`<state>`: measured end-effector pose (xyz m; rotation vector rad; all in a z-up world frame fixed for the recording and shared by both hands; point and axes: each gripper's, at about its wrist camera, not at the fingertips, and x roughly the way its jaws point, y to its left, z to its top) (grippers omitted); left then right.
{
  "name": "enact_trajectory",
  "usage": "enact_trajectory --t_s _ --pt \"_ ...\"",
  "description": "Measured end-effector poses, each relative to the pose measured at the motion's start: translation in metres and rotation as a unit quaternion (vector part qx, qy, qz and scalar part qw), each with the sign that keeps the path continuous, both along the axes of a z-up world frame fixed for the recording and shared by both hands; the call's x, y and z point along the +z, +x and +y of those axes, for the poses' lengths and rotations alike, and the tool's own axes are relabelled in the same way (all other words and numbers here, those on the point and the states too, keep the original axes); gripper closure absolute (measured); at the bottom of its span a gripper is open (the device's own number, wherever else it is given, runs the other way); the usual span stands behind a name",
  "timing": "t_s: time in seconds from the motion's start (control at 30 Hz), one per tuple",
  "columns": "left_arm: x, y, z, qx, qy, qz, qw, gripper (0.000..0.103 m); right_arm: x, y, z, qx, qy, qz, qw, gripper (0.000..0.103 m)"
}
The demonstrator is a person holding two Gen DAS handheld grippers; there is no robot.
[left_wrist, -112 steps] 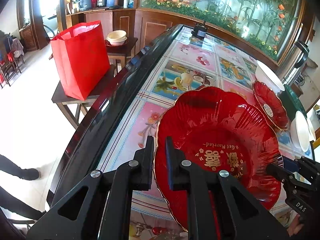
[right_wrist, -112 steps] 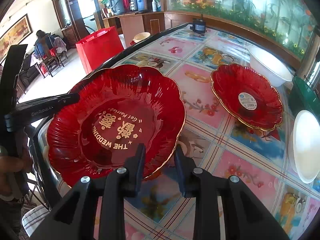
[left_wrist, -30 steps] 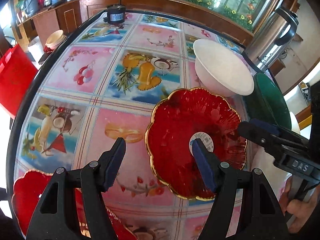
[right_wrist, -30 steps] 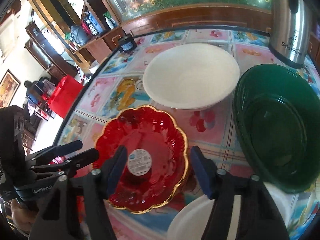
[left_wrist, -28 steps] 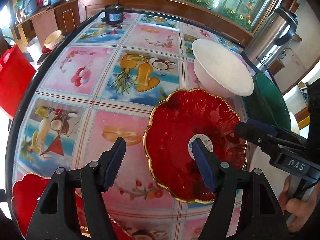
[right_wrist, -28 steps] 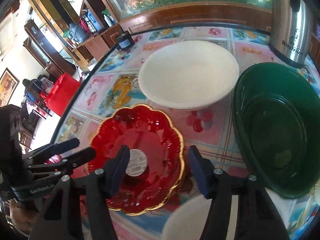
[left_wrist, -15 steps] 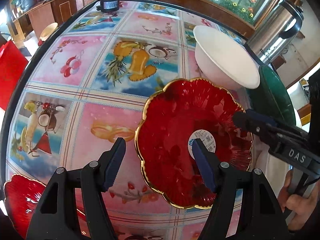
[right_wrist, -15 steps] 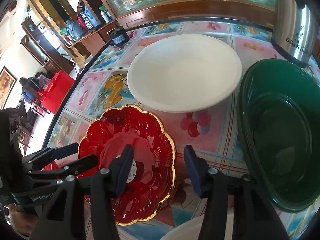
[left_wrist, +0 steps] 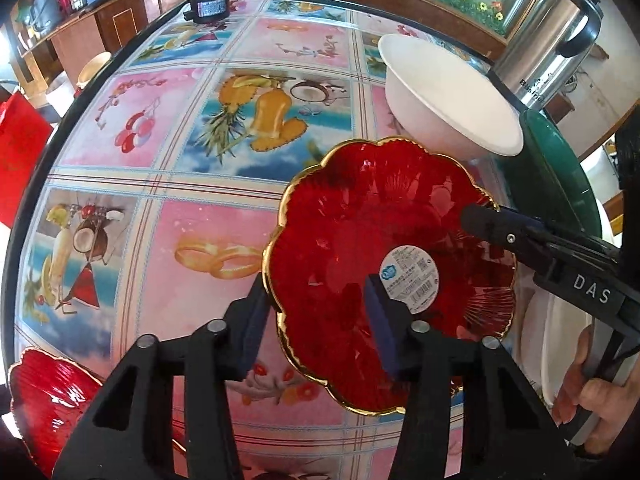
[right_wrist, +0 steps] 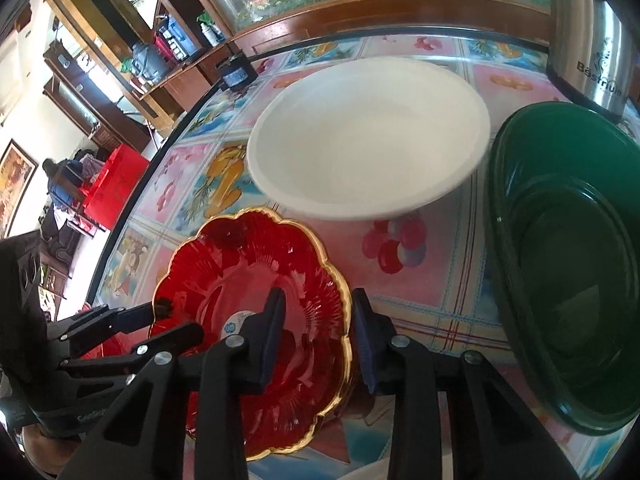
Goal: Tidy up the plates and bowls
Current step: 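Grasp the rim of the small red sticker plate with the right gripper and lift, then carry the sticker plate with the right gripper over the wedding plate held by the left gripper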
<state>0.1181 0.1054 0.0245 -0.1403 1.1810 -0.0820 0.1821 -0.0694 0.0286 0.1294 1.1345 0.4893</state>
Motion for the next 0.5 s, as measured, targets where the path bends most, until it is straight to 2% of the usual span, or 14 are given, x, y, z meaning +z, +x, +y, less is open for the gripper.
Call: enact_trajectory --t_s 0.03,0.13,0.5 --pt "0.000 0.000 0.001 0.000 0.009 -0.002 1.0000 0.070 0.000 0.000 0.000 0.001 -0.003 -0.001 1.000 0.070" --pt "-0.002 0.000 0.006 0.004 0.016 -0.002 0.9999 0.082 0.000 -0.002 -0.001 0.000 -0.005 -0.001 1.000 0.070" --pt "0.006 -0.011 0.014 0.002 0.008 -0.012 0.9999 0.086 0.001 -0.014 -0.003 -0.008 0.004 0.002 1.000 0.070"
